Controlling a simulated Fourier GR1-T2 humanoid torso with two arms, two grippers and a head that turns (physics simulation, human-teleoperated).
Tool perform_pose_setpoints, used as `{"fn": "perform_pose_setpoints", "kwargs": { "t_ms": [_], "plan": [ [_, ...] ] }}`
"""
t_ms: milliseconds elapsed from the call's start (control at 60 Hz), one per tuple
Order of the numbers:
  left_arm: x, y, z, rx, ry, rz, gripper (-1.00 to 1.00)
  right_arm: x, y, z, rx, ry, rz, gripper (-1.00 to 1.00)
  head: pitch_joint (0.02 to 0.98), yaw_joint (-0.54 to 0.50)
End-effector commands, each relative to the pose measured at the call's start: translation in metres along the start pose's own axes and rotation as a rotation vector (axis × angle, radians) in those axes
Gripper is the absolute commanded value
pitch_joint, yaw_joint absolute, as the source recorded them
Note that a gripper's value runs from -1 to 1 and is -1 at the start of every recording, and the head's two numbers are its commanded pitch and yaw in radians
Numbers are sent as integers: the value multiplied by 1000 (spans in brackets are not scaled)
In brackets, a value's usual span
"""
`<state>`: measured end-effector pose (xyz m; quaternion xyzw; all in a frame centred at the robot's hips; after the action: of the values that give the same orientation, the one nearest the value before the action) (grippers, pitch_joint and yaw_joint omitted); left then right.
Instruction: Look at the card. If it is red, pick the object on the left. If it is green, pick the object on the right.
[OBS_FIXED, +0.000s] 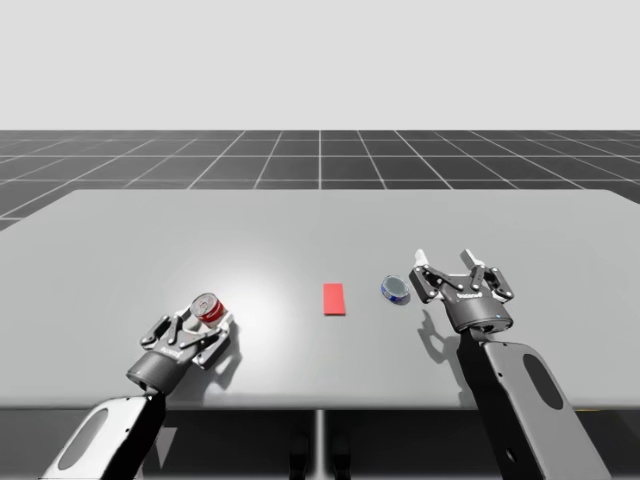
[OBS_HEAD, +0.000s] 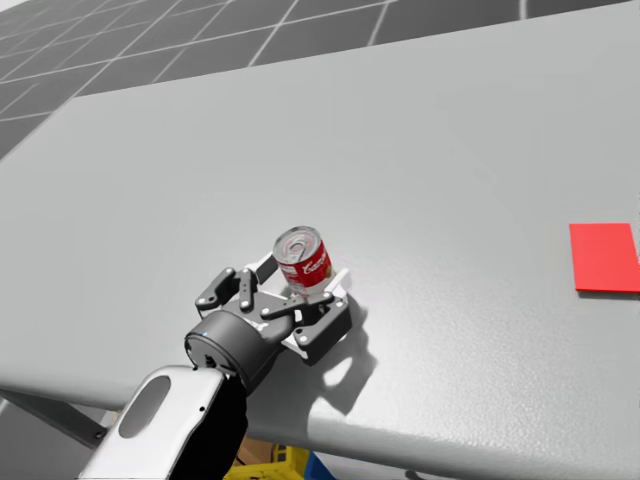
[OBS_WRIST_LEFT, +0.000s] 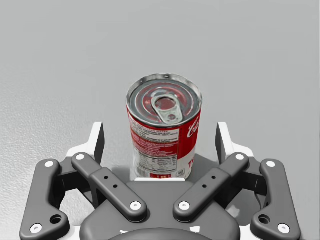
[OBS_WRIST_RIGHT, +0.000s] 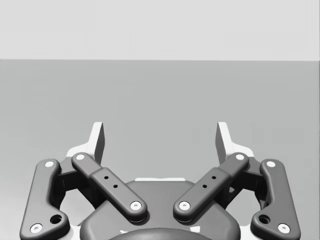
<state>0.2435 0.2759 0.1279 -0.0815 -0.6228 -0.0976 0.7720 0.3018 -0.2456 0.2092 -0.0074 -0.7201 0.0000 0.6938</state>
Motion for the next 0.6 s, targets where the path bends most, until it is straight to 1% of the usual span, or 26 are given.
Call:
{"fn": "perform_pose_setpoints", "kwargs": {
  "t_ms": [17, 133, 150, 167, 183, 200, 217, 233, 367, 450, 583, 600],
  "plan": [
    [1, -3, -12, 2, 12, 7, -1000, 1, -1, 0, -1, -3, -1, -1000, 827, 401],
    [1, -4, -16, -1, 13, 7, -1000, 1, -1, 0, -1, -5, -2, -1000, 825, 398],
    [1, -4, -16, -1, 13, 7, -899, 1, -1, 0, -1, -5, -2, -1000, 824, 398],
    [0, -4, -16, 2, 11, 7, -619, 1, -1, 0, -1, -5, -2, -1000, 824, 398],
    [0, -4, -16, 8, 8, 6, -383, 1, -1, 0, -1, -5, -2, -1000, 824, 398],
    [-1, -5, -15, 1, 10, 9, 505, 1, -1, 0, -1, -5, -2, -1000, 823, 397],
    [-1, -5, -15, -1, 11, 8, 960, 1, -1, 0, -1, -4, -3, -1000, 822, 397],
    [-1, -5, -14, -3, 12, 9, 1000, 1, -1, 0, -1, -4, -3, -1000, 821, 396],
    [-5, -5, -9, -5, 19, 4, 1000, 1, -1, 0, -2, -5, -4, -1000, 813, 397],
    [-7, -5, -8, -5, 22, 5, 1000, 1, -1, 0, -3, -6, -4, -1000, 787, 400],
    [-7, -5, -7, -8, 24, 2, 1000, 1, -1, 0, -4, -6, -4, -1000, 708, 418],
    [-7, -5, -7, -10, 24, 0, 1000, 1, -2, 0, -4, -6, -3, -1000, 680, 422]
  ]
}}
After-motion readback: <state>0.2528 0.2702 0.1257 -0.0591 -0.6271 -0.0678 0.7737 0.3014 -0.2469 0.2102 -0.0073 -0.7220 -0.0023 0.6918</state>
